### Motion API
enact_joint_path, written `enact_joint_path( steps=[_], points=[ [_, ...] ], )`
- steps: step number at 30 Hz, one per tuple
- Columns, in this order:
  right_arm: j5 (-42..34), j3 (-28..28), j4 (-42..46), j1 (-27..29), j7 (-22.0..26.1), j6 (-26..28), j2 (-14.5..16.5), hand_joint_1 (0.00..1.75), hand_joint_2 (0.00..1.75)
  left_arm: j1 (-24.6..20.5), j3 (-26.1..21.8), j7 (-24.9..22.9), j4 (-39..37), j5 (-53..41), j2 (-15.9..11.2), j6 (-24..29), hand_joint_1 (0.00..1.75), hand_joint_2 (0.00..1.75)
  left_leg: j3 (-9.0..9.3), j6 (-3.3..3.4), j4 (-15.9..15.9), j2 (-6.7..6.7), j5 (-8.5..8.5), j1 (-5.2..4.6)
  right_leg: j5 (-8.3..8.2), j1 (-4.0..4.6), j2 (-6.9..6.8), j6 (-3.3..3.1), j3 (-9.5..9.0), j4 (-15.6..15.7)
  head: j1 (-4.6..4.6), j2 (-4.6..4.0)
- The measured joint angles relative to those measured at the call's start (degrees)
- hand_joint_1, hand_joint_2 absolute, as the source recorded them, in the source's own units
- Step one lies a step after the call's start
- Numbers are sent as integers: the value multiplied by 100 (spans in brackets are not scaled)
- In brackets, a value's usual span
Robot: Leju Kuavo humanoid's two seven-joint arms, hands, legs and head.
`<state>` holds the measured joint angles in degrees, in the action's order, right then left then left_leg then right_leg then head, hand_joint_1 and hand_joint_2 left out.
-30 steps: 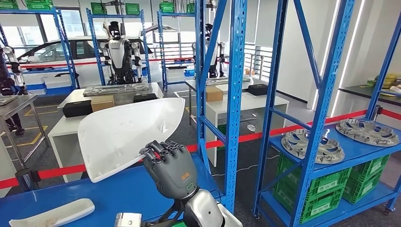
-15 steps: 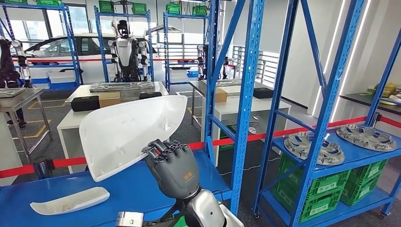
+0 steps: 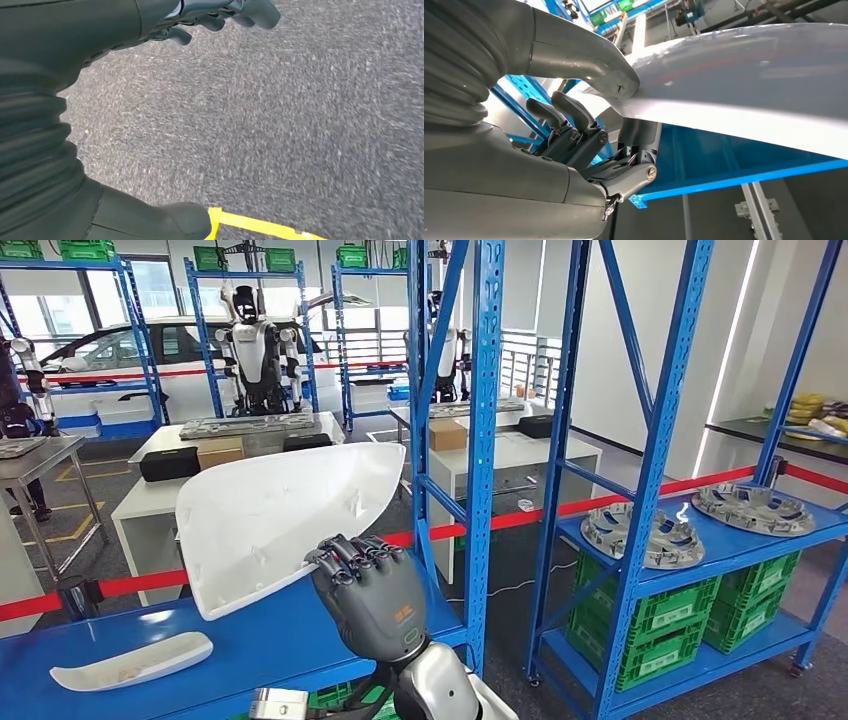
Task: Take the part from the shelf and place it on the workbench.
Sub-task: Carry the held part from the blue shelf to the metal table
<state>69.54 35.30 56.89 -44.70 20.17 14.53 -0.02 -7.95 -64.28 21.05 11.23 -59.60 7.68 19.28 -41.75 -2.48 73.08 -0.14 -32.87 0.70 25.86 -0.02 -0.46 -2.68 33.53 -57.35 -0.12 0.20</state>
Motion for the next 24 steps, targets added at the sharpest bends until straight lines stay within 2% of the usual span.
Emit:
enact_joint_path(
  steps=[1,2,4,5,6,7,10,11,12,14,15,16,17,18,20,21,22,24],
  points=[
    [-7,-2,0,7,16,-18,0,169,175,1,0,-2,0,0,-4,0,0,175,8,-14,123,1,-45,4,-25,-5,-1,11,49,-17,-3,0],
    [-25,-5,0,12,38,-41,0,169,175,1,0,-4,0,0,-6,0,0,175,129,-23,19,2,10,10,-46,-12,-2,28,94,-36,-4,0],
    [-79,-22,1,11,85,-95,1,169,175,-5,0,-6,1,0,-7,0,0,175,632,-35,-734,7,246,28,-76,-29,-6,68,167,-92,-7,0],
    [-102,-34,3,9,102,-109,1,169,175,-10,1,-8,1,0,-5,-2,0,175,852,-18,-1090,0,332,24,-86,-26,-7,93,200,-125,-9,0],
    [-128,-46,10,9,127,-117,2,169,175,-15,1,-11,1,0,-4,-4,0,175,986,14,-1327,-7,380,20,-102,-19,-8,123,230,-150,-8,0],
    [-161,-55,23,12,160,-120,2,169,175,-18,2,-15,1,0,-2,-7,0,175,1022,59,-1414,-17,389,9,-126,-10,-8,158,255,-161,-5,0],
    [-277,-76,78,45,251,-133,2,169,175,-15,2,-23,0,6,5,-13,0,175,961,208,-1407,-23,487,0,-157,-15,4,263,302,-172,4,0],
    [-298,-80,96,55,261,-137,0,169,175,-14,2,-23,0,10,8,-15,0,175,936,252,-1416,-17,522,7,-63,-23,10,294,348,-271,10,0],
    [-310,-83,115,63,264,-139,-3,169,175,-14,2,-20,1,15,12,-16,0,175,897,291,-1424,-9,561,15,121,-30,17,323,446,-506,16,0],
    [-319,-83,146,79,264,-150,-14,169,175,-14,2,-9,2,21,11,-21,0,175,792,330,-1419,-2,635,10,597,-37,24,367,738,-1264,27,0],
    [-319,-83,154,94,264,-157,-20,169,175,-13,2,-2,2,24,10,-24,0,175,731,336,-1415,0,676,5,777,-38,26,374,861,-1625,28,0],
    [-316,-83,156,111,263,-163,-27,169,175,-11,2,5,2,25,10,-29,0,175,677,335,-1412,-1,715,0,851,-36,28,368,890,-1803,30,0],
    [-314,-83,157,126,260,-167,-33,169,175,-11,2,11,2,26,10,-34,0,175,629,331,-1409,-4,753,-4,824,-32,30,350,794,-1750,31,0],
    [-312,-83,163,133,256,-168,-39,169,175,-11,2,15,1,26,10,-39,0,175,591,324,-1408,-7,789,-9,710,-22,33,319,569,-1455,33,0],
    [-313,-84,193,121,247,-168,-43,169,175,-14,2,19,1,26,20,-44,0,175,543,292,-1409,-11,856,-20,474,19,35,228,-11,-570,31,0],
    [-313,-85,213,110,244,-167,-43,169,175,-15,2,20,1,26,25,-45,0,175,529,266,-1412,-11,885,-22,405,44,36,192,-192,-254,33,0],
    [-314,-87,227,101,244,-167,-44,169,175,-15,2,20,2,26,29,-46,0,175,521,233,-1419,-9,913,-18,380,67,35,163,-269,-92,31,0],
    [-314,-91,240,94,243,-167,-47,169,175,-14,2,21,2,26,31,-49,0,175,515,153,-1458,-5,977,-9,315,85,37,118,-236,-52,32,0]
  ],
)
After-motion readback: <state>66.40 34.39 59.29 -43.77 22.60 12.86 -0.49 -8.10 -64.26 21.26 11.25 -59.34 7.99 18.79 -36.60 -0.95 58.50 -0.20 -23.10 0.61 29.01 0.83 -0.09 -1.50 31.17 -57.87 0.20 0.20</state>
